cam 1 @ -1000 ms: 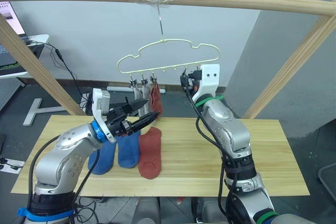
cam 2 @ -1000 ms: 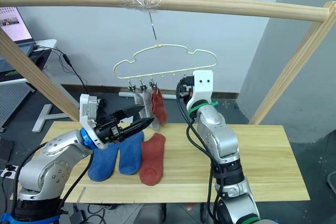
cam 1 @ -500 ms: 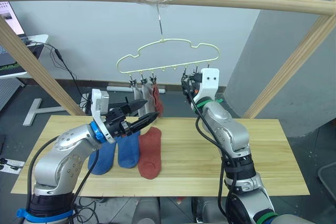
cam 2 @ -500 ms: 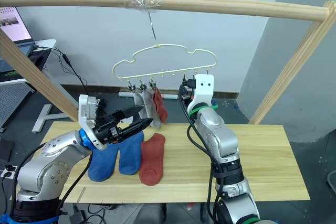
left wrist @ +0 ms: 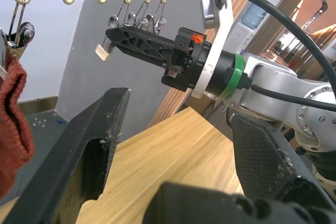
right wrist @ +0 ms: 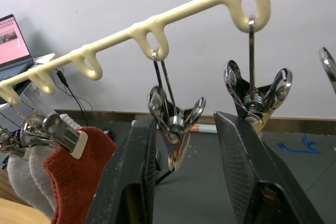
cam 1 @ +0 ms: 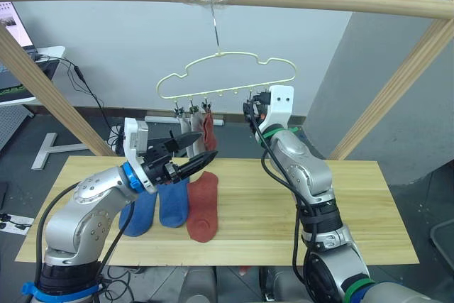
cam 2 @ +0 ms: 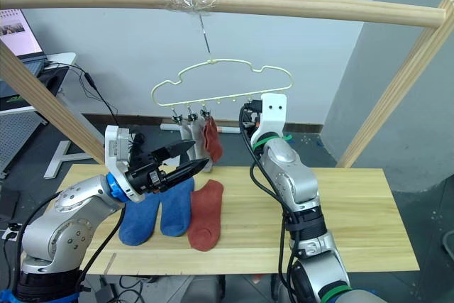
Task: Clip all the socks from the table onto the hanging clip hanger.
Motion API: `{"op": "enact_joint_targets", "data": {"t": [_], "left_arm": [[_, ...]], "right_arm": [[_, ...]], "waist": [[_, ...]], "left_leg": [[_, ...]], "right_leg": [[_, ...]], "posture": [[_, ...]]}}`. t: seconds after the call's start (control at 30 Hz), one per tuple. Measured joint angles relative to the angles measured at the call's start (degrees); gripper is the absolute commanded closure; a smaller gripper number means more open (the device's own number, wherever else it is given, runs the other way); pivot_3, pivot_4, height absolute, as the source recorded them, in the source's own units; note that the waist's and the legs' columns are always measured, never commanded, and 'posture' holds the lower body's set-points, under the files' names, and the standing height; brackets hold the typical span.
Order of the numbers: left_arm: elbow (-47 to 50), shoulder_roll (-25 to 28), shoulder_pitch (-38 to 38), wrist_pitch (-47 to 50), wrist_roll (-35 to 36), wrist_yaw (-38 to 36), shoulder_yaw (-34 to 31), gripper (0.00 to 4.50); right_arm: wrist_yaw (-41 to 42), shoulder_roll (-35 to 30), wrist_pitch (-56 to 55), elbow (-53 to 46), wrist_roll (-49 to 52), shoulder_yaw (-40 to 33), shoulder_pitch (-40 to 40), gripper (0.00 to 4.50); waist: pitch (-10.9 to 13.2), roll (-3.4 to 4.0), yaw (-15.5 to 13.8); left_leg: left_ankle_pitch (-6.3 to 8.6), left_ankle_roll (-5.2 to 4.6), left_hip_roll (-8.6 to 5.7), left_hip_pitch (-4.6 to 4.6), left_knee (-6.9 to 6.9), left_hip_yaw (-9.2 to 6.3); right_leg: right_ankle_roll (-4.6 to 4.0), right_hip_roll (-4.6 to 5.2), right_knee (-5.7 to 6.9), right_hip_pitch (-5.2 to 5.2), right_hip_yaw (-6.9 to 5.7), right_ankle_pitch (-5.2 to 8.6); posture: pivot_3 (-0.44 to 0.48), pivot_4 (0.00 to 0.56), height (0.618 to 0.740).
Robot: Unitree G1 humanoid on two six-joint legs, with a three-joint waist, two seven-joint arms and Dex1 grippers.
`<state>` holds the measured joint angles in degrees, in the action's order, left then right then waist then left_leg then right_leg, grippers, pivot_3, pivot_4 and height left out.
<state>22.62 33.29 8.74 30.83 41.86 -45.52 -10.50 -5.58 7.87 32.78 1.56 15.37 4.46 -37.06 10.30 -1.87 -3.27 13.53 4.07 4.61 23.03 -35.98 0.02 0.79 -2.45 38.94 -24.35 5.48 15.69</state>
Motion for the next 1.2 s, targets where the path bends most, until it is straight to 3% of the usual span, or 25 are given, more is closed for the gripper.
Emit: {"op": "enact_joint_targets", "data": {"t": [1.2], "left_arm": [[1.4, -0.6, 0.4, -1.8, 0.9, 0.9, -1.2, 0.97]], "right_arm": [[0.3, -0.1, -3.3, 3.9, 1.2, 1.3, -3.2, 2.71]], "waist": [[0.2, 0.05, -0.2]], "left_leg": [[0.01, -0.01, 0.00, 0.01, 0.08, -0.01]], "right_leg": [[-0.08, 0.00, -0.02, -0.03, -0.02, 0.13]], "posture": [[0.324, 0.183, 0.740]]}}
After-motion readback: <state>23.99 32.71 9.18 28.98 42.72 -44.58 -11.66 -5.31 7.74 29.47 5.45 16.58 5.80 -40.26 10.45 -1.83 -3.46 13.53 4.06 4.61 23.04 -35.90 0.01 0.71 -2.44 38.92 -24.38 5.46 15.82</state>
